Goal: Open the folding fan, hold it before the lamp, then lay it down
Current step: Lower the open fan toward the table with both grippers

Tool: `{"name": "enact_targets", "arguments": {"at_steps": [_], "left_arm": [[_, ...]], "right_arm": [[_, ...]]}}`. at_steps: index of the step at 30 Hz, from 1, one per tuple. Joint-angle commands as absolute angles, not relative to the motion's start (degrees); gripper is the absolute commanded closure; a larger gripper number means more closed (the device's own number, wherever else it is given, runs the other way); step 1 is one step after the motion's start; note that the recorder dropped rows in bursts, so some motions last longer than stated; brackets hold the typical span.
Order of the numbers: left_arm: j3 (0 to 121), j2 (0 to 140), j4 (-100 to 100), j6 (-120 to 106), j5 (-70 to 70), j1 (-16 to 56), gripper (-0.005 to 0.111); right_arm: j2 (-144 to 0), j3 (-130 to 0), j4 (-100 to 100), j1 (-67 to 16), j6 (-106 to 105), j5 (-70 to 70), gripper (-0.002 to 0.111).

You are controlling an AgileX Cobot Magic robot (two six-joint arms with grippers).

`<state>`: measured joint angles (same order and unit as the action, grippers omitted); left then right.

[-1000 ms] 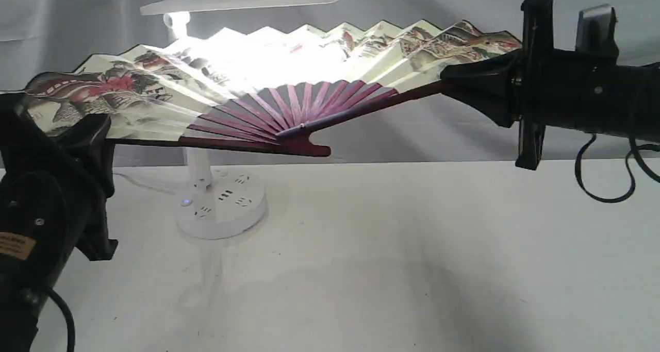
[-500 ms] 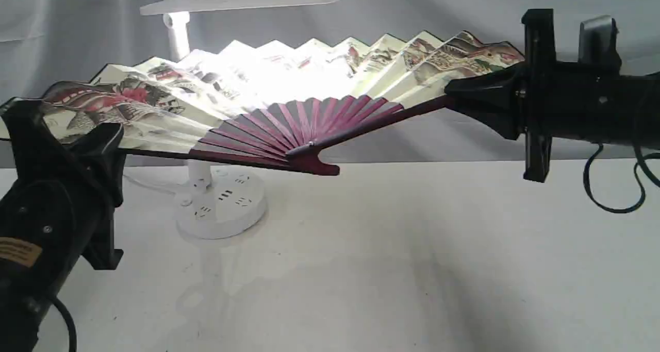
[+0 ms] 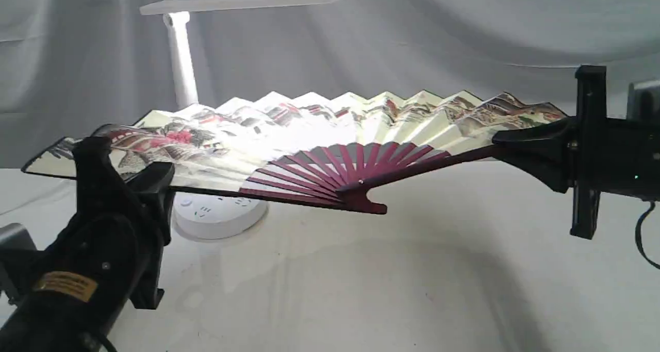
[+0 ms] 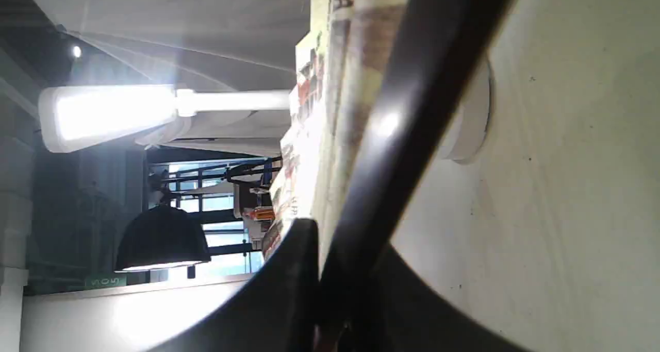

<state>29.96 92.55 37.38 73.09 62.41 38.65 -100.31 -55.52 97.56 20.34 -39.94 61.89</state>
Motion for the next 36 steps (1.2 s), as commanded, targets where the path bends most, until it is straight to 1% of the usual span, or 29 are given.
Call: {"name": "enact_targets", "arguments": {"at_steps": [1,5,12,27,31,36], "left_arm": [[30.3,94.9,42.4,76.7,70.0,39.0,0.107],[31.1,98.0,40.9,79.4,70.0,39.0,0.107],[35.7,102.5,39.8,79.7,70.0,39.0,0.107],[43.7,113.6,35.1,84.0,68.6,39.0,0.107],[46.3,116.6,33.4,85.2,68.6,39.0,0.107],[49.2,120.0,33.9,85.6,68.3,40.1,0.107]], "right_arm": [[-100.3,-53.7,95.6,23.0,-43.6,57.4,0.108],[-100.3,-52.1,95.7,24.2,-44.8,56.3,0.108],[-100.3,-50.7,95.3,25.4,-46.2,55.4,0.108],[-100.4,-50.7,89.9,32.9,-46.2,50.8,0.108],[-100.4,-50.7,89.3,33.7,-46.2,47.6,0.108],[-102.8,-50.7,89.3,33.8,-46.1,47.0,0.108]]}}
